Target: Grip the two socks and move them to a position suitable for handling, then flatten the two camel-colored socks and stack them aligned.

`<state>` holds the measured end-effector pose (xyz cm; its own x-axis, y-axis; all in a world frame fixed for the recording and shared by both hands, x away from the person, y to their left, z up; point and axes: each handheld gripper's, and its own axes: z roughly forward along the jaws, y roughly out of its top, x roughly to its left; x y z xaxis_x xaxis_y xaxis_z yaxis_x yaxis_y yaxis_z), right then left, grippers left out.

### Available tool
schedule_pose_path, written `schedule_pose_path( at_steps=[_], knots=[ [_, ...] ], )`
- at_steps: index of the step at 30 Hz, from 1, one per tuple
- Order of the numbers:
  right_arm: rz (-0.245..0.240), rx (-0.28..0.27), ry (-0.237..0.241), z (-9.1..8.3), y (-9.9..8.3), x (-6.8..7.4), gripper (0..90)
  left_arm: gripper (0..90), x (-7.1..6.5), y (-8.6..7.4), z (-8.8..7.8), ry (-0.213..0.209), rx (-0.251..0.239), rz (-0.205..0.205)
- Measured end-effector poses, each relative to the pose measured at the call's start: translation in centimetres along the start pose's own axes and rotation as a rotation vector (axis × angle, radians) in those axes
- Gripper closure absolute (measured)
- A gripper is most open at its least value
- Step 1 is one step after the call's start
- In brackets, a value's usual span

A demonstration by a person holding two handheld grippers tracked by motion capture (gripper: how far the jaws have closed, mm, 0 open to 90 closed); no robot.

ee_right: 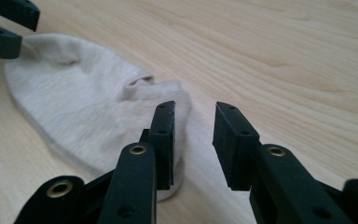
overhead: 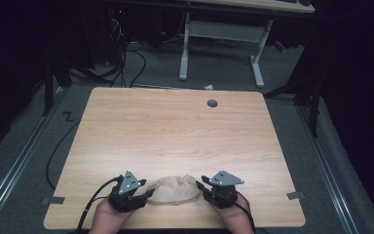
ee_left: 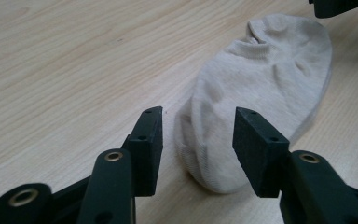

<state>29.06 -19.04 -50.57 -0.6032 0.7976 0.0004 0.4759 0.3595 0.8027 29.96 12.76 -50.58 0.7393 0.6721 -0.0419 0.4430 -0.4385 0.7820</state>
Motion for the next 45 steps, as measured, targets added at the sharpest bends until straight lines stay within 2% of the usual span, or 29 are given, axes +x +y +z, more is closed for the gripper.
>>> schedule_pose_path(
  at_steps=[7, 11, 13, 14, 15, 16, 17, 23, 28, 33, 38, 45],
  knots=[
    [0.037, -0.014, -0.052, 0.4, 0.0, -1.6, 69.1, 51.7, 1.6, 0.3, -0.2, 0.026, -0.030, -0.023],
    [0.049, -0.015, -0.084, 0.8, 0.1, -2.5, 69.1, 51.7, 3.8, 0.2, -0.1, 0.084, -0.041, -0.048],
    [0.057, -0.012, -0.089, 0.8, 0.1, -2.7, 69.1, 51.7, 4.3, 0.1, -0.1, 0.099, -0.040, -0.055],
    [0.069, -0.008, -0.106, 1.0, 0.1, -3.1, 69.1, 51.7, 5.0, -0.1, -0.1, 0.133, -0.033, -0.053],
    [0.068, -0.007, -0.112, 1.0, 0.1, -3.4, 69.1, 51.6, 5.0, -0.1, -0.1, 0.133, -0.033, -0.053],
    [0.076, -0.008, -0.121, 1.1, 0.1, -3.6, 69.0, 51.7, 5.7, -0.3, -0.2, 0.170, -0.020, -0.046],
    [0.073, -0.006, -0.129, 1.2, 0.0, -3.9, 69.1, 51.7, 6.0, -0.4, -0.2, 0.182, -0.019, -0.051],
    [0.088, 0.020, -0.175, 1.7, -0.5, -5.3, 68.5, 51.7, 7.6, -0.8, -0.4, 0.211, -0.018, -0.104],
    [0.112, 0.031, -0.198, 1.5, -0.9, -6.2, 68.0, 51.7, 7.9, -0.8, -0.4, 0.210, -0.017, -0.120],
    [0.132, 0.035, -0.204, 1.4, -1.2, -6.9, 67.7, 51.7, 7.7, -0.7, -0.2, 0.201, -0.018, -0.113],
    [0.136, 0.037, -0.205, 1.3, -1.3, -7.0, 67.7, 51.6, 7.7, -0.9, -0.1, 0.192, -0.013, -0.122],
    [0.125, 0.029, -0.200, 1.3, -1.1, -6.7, 67.7, 51.8, 7.3, -0.8, -0.7, 0.192, -0.017, -0.105]
  ],
)
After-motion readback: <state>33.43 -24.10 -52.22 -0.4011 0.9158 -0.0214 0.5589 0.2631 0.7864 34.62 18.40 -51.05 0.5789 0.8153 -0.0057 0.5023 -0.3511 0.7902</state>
